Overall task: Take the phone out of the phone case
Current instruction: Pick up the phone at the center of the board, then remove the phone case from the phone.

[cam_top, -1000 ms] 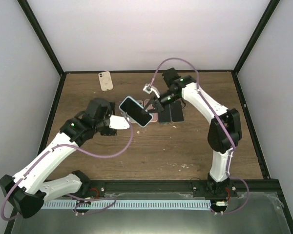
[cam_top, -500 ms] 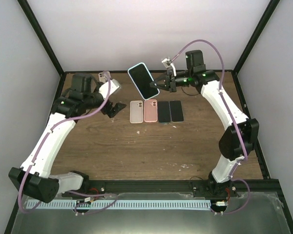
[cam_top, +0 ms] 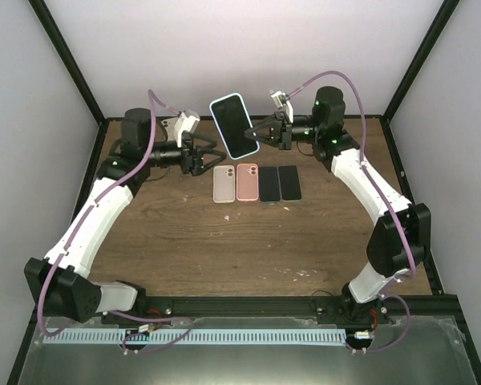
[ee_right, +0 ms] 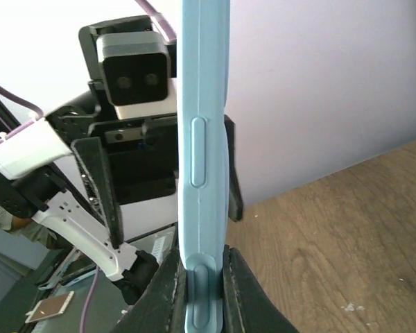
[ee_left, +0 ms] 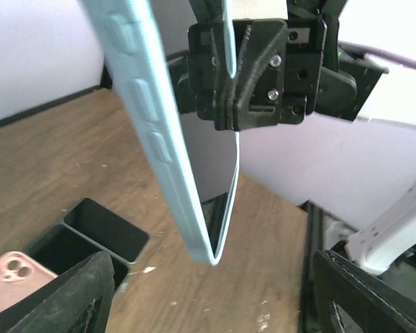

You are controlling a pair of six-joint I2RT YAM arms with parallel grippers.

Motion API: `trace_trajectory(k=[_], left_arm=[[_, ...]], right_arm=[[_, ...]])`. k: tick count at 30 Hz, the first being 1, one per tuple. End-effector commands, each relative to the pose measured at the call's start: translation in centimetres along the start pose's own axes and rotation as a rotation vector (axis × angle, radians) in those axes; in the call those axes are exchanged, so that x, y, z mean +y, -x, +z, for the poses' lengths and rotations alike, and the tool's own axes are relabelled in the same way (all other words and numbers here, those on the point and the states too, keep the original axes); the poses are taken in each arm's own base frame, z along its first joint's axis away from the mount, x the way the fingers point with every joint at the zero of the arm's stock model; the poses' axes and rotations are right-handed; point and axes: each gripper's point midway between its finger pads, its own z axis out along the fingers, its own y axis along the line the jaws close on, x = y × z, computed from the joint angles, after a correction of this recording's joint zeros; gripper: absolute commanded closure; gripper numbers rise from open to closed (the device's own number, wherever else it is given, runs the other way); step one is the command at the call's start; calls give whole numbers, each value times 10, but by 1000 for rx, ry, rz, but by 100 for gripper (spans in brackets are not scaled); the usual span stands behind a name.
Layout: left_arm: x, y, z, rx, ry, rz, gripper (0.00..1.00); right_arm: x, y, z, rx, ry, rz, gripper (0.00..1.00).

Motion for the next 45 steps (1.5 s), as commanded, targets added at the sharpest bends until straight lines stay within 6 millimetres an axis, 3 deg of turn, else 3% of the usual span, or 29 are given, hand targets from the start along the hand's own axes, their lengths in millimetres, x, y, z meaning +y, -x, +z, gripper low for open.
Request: trace_trajectory(k=[1, 10, 17, 22, 26, 28, 31, 35, 38, 45], left_arm=[[-9, 15, 7, -63, -126, -116, 22], [-17, 41, 17, -127, -218, -119, 49], [-20, 35, 20, -115, -238, -118, 75], [-23, 33, 18, -109, -241, -103, 99], [-24, 31, 17, -100, -233, -94, 100], [-25, 28, 16, -92, -236, -89, 100], [-28, 21, 15, -65, -237, -68, 100], [-29, 3, 12, -11, -219, -25, 100], [-30, -14, 13, 31, -218, 0, 100], [-43, -51, 27, 164, -252, 55, 100]], right_arm=[[48, 36, 2, -67, 66, -120, 99], [50, 40, 9, -97, 62, -80, 99], [47, 37, 9, -101, 53, -63, 99], [46, 37, 8, -101, 50, -66, 99], [47, 37, 9, -98, 52, -71, 99], [47, 37, 8, -96, 48, -75, 94], [44, 36, 8, -75, 25, -84, 63], [42, 27, 7, -27, -4, -102, 43], [40, 11, 7, 21, 3, -84, 39], [32, -25, 16, 128, 44, -16, 41]])
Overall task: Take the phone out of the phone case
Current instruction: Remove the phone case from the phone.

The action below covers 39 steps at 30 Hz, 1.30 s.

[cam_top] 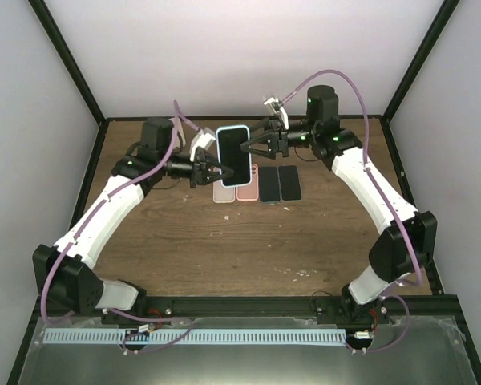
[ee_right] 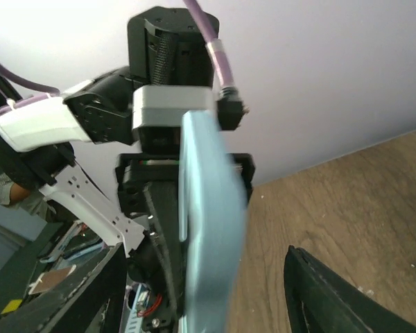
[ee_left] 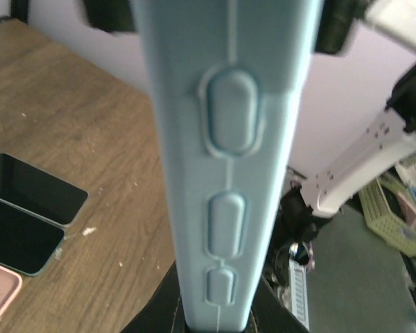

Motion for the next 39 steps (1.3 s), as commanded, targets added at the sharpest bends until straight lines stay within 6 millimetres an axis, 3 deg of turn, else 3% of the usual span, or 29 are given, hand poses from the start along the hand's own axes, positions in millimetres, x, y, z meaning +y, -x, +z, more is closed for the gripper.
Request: trace_trajectory(k=[1, 7, 15, 26, 27, 31, 39], left_arm=[[-24, -17, 12, 89, -49, 143, 100], [-23, -21, 19, 122, -71, 141, 100], [-17, -25, 19, 137, -42, 167, 100], [-15, -22, 18, 140, -13, 206, 99], [-14, -23, 17, 142, -14, 196, 95], [-14, -30, 13, 143, -9, 175, 63], [-3, -39, -9, 77, 20, 75, 48]], right_arm=[[7, -23, 9, 89, 55, 23, 44], [12, -42, 14, 134, 77, 40, 68], [19, -54, 11, 149, 84, 24, 74], [26, -48, 10, 132, 96, 5, 99], [27, -46, 10, 130, 98, 7, 99], [27, -39, 7, 111, 104, 39, 99], [28, -20, -9, 57, 135, 119, 99]])
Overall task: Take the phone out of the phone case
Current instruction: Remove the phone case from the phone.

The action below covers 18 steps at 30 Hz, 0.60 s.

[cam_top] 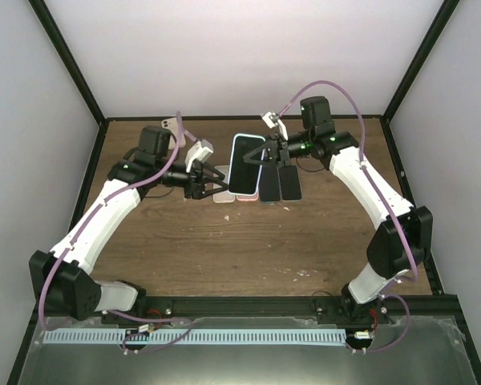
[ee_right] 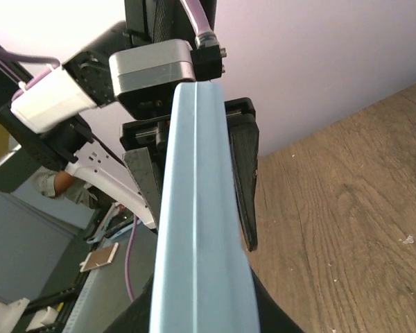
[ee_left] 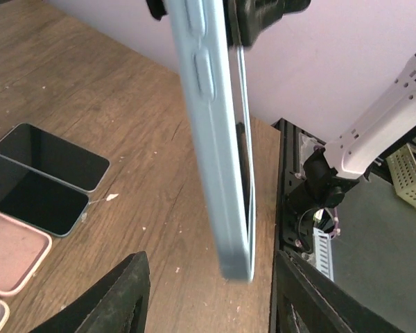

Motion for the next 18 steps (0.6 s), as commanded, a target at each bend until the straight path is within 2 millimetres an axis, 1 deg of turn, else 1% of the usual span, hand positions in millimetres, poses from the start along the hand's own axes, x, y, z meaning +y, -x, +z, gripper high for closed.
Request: trace_trajectory(k=[1, 7, 13, 18], left_arm=[[-4, 0, -8, -50, -20, -17, 47], [-4, 0, -7, -65, -29, -41, 47], [3, 1, -3, -64, -24, -68, 50], [10, 1, -2, -63, 4, -82, 51]], right_arm=[[35, 23, -11, -41, 68, -43, 99], [37, 24, -11, -45, 72, -40, 99], [41, 23, -11, -46, 77, -47, 99], [44, 23, -12, -46, 81, -55, 99]])
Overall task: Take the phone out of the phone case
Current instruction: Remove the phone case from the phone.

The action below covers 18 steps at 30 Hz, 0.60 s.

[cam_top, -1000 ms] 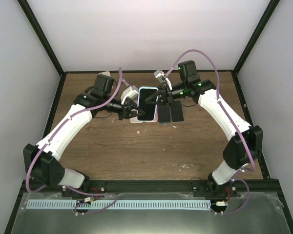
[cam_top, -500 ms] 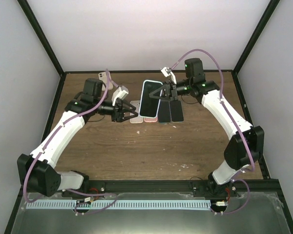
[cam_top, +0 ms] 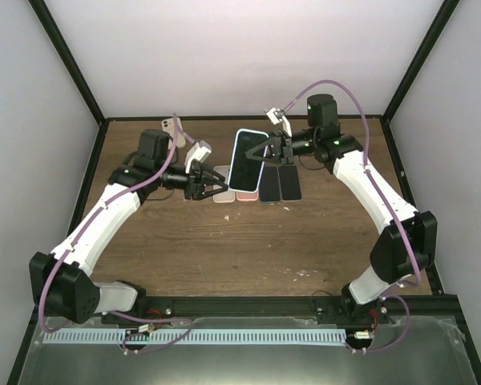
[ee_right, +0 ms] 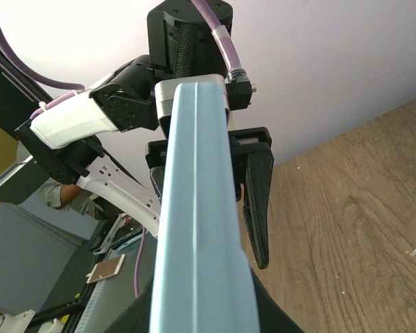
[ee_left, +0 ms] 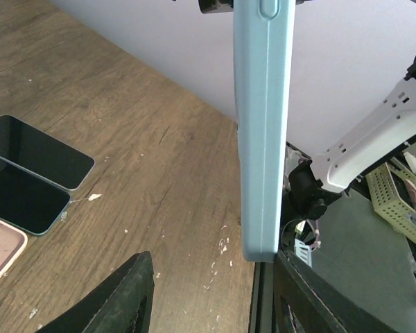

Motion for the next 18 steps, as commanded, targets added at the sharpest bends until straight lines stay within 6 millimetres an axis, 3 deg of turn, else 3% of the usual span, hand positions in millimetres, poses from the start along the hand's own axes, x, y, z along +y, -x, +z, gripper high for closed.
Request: trace_trajectory(k=[1, 7, 18], left_arm=[[8, 7, 1, -18, 23, 8, 51], [3, 7, 2, -35, -17, -8, 51], [33, 6, 2, -38, 89, -62, 58]], right_arm=[[34, 10, -4, -4, 58, -76, 99], [26, 13, -4, -18, 8, -74, 99], [43, 9, -5, -3, 93, -75, 99]])
